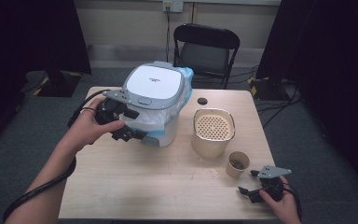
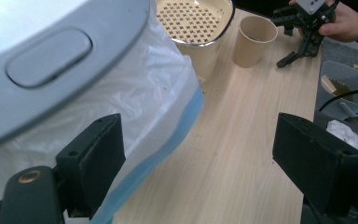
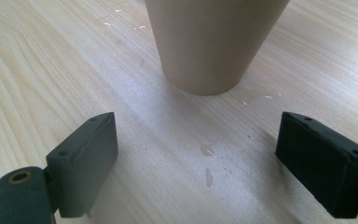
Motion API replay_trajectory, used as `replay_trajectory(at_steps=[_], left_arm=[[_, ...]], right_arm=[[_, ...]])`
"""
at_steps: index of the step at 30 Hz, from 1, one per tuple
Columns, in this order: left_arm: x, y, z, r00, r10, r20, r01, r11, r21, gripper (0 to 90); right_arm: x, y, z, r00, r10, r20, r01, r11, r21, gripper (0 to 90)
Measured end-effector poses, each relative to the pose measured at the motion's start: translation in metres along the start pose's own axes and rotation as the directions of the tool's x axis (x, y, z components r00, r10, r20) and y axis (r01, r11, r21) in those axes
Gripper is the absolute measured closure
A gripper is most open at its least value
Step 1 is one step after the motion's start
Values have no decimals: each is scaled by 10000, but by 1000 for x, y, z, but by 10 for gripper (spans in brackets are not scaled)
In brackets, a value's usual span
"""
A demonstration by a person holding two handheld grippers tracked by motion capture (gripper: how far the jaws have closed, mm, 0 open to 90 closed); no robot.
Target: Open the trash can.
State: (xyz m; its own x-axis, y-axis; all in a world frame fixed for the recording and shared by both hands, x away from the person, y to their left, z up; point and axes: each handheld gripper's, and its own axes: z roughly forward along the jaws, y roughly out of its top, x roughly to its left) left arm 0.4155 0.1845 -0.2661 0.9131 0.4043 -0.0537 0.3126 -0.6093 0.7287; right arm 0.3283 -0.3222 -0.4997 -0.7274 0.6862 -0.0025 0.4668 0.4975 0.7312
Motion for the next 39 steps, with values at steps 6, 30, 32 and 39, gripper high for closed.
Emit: replay_trajectory(at_steps=[6, 30, 32, 39], left_arm=[[2, 16, -5, 9996, 271, -71, -271, 9996, 87, 164], [28, 40, 7, 9991, 35, -429, -43, 9998, -196, 166], [30, 40, 11, 9989, 30, -473, -35, 9999, -116, 167], [32, 39, 14, 9992, 22, -388, -29, 9998, -194, 164]], right_arm=[[0, 0, 0, 10000, 0, -13, 0, 10000, -9, 122], [0, 0, 0, 10000, -6, -15, 6, 10000, 11, 122], [0, 0, 0, 10000, -8, -14, 8, 10000, 12, 122], [0, 0, 0, 10000, -11, -46, 11, 10000, -2, 122]])
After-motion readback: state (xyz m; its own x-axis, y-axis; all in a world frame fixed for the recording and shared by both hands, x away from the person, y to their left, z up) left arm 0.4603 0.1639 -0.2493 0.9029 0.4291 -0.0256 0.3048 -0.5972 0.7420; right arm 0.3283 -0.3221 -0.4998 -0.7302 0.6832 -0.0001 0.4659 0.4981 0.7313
